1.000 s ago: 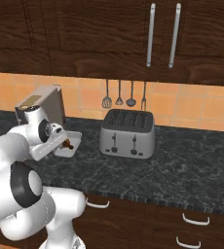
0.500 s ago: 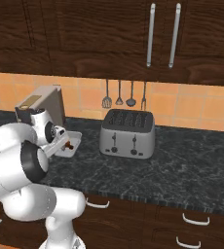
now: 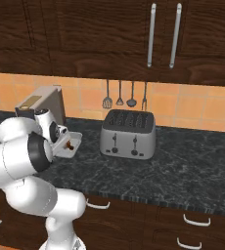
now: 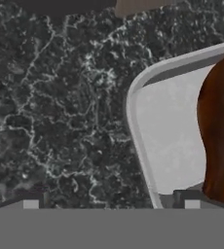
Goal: Take the meat container that has the chicken drumstick and place it on the second highest rack of the freezer. Then take the vegetable container that has the squash and bell pepper and place it on the highest rack of the freezer.
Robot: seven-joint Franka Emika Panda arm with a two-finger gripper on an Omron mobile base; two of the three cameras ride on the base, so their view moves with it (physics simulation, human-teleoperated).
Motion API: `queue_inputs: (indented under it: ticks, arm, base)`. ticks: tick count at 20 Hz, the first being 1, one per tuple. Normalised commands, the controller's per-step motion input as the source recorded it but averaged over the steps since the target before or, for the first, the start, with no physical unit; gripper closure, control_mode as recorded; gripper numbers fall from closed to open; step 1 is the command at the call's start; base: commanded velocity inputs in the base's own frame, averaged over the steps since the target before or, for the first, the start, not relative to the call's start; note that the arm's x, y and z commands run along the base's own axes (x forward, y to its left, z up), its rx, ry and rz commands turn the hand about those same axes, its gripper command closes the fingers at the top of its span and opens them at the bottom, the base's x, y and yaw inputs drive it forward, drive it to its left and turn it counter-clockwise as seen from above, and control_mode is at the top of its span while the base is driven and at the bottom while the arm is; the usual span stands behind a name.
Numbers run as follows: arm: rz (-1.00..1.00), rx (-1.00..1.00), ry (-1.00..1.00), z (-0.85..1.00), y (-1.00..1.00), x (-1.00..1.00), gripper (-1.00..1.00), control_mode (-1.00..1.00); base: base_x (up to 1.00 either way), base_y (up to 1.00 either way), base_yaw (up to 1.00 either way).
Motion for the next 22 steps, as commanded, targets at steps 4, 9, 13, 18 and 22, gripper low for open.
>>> queue_inputs:
  ticks: [4, 9, 13, 18, 22]
  arm:
    - [0.10, 0.00, 0.00, -0.32, 0.00, 0.34, -1.00, -1.00]
    - [0.06, -0.01, 0.01, -0.27, 0.10, 0.32, -1.00, -1.00]
    - [0.04, -0.09, 0.03, -0.66, 0.09, 0.01, 1.00, -1.00]
    - [0.02, -0.01, 0.01, -0.31, 0.01, 0.00, 1.00, -1.00]
    - [0.00, 0.05, -0.04, 0.09, -0.09, -0.48, 1.00, -1.00]
  base:
    - [0.00, 0.00, 0.00]
    - [0.00, 0.00, 0.00]
    - [0.00, 0.00, 0.00]
    - [0.00, 0.00, 0.00]
    - [0.00, 0.00, 0.00]
